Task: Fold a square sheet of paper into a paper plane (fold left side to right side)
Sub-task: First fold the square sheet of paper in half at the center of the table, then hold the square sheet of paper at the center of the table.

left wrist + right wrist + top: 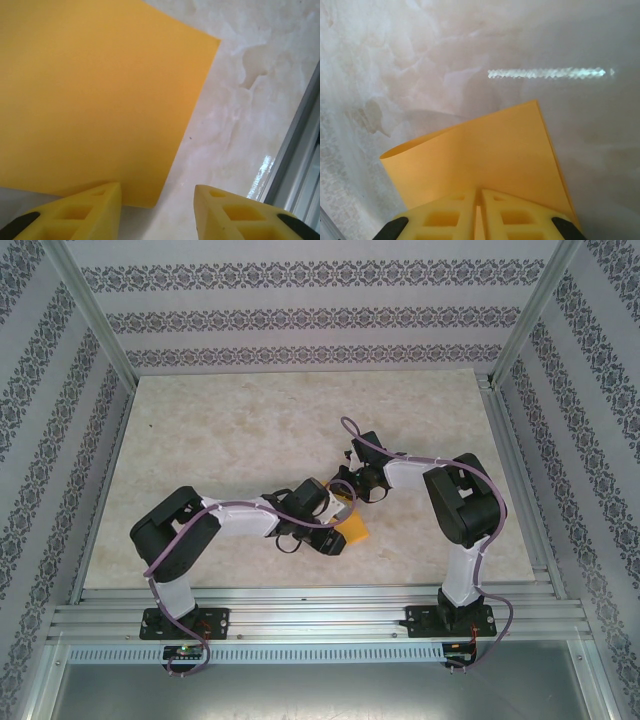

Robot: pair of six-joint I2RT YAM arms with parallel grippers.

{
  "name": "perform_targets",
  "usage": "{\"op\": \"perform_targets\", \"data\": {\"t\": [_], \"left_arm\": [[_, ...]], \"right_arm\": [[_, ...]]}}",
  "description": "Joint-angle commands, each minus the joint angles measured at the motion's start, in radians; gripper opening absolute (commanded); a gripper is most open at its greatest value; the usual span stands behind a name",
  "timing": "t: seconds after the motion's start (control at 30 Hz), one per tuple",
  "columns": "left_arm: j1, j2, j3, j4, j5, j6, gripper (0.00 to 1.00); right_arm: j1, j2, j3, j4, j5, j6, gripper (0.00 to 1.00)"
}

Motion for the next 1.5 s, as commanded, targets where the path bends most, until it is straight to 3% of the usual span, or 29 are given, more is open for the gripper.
{"op": "perform_targets", "data": {"t": [0.0, 0.5, 0.77, 1.0, 1.47], "left_arm": [[-0.048, -0.002, -0.017, -0.049, 0.063, -0.021, 0.43], [-0.085, -0.051, -0.036, -0.012, 0.041, -0.052, 0.45], [0.106, -0.227, -0.042, 0.019, 0.026, -0.114, 0.45], [0.142, -0.117, 0.021, 0.104, 0.11, -0.126, 0.43], [0.08, 0.069, 0.048, 0.143, 0.061, -0.14, 0.43]], "right_arm": [[0.0, 0.055, -0.003, -0.024, 0.097, -0.01, 0.13], [0.001, 0.057, -0.013, -0.015, 0.089, -0.011, 0.13], [0.004, 0.049, -0.013, -0.017, 0.085, -0.013, 0.13], [0.008, 0.046, -0.009, -0.016, 0.086, -0.008, 0.13], [0.012, 0.037, -0.003, -0.008, 0.071, -0.003, 0.14]]}}
